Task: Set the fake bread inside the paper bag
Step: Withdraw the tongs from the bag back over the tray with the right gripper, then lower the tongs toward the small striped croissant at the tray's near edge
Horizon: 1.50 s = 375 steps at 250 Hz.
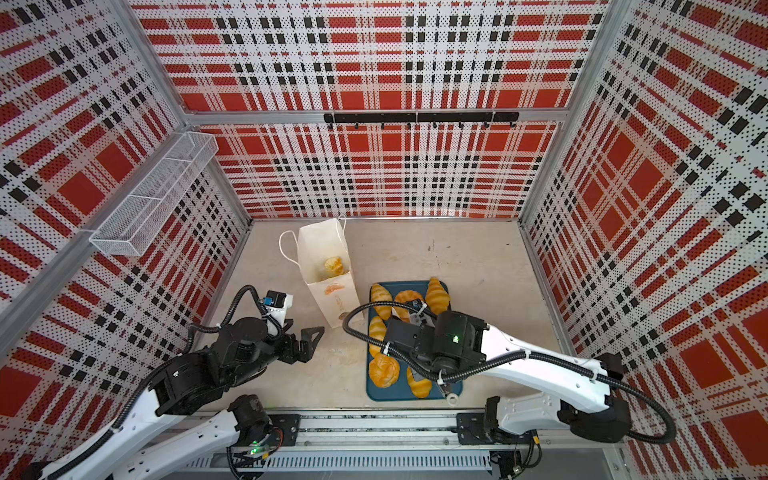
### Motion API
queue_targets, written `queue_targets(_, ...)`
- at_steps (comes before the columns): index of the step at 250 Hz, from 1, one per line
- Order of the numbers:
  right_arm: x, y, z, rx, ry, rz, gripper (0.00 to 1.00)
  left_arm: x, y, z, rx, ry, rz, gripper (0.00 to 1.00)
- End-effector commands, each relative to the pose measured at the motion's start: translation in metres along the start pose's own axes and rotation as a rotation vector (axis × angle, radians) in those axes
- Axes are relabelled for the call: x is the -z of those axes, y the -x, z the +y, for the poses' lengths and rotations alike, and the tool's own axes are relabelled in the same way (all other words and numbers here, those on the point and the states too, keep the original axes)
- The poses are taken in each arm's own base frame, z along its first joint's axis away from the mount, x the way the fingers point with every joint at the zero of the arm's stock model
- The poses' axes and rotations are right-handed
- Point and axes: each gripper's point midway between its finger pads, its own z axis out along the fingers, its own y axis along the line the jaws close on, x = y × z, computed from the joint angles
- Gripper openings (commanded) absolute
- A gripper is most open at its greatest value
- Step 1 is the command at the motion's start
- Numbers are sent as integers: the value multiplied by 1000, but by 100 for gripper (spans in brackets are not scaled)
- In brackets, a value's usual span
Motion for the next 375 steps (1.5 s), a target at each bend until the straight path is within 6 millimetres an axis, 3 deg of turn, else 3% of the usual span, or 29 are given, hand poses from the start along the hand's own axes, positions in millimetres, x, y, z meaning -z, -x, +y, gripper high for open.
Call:
queue_targets(1,-5,-18,-4,-152,-18,7,54,-3,-6,5,4,30,0,99)
queue_targets(45,-25,-48,13,-163,-22,73,54,-4,-14,3,-4,11,18,99)
queue_targets(89,-37,-77,15,-173,-57,133,55,-3,-19,7,-13,21,16,100)
queue_targets(178,-66,-108,29,-186,-1,202,56,-5,-22,6,-14,25,25,99)
queue_targets(262,-76,-122,34,-162,-3,258,58,-7,-23,5,-21,26,31,99)
queue_targets(375,-84,-122,32,-172,13,242,59,-8,-21,3,-24,28,29,99)
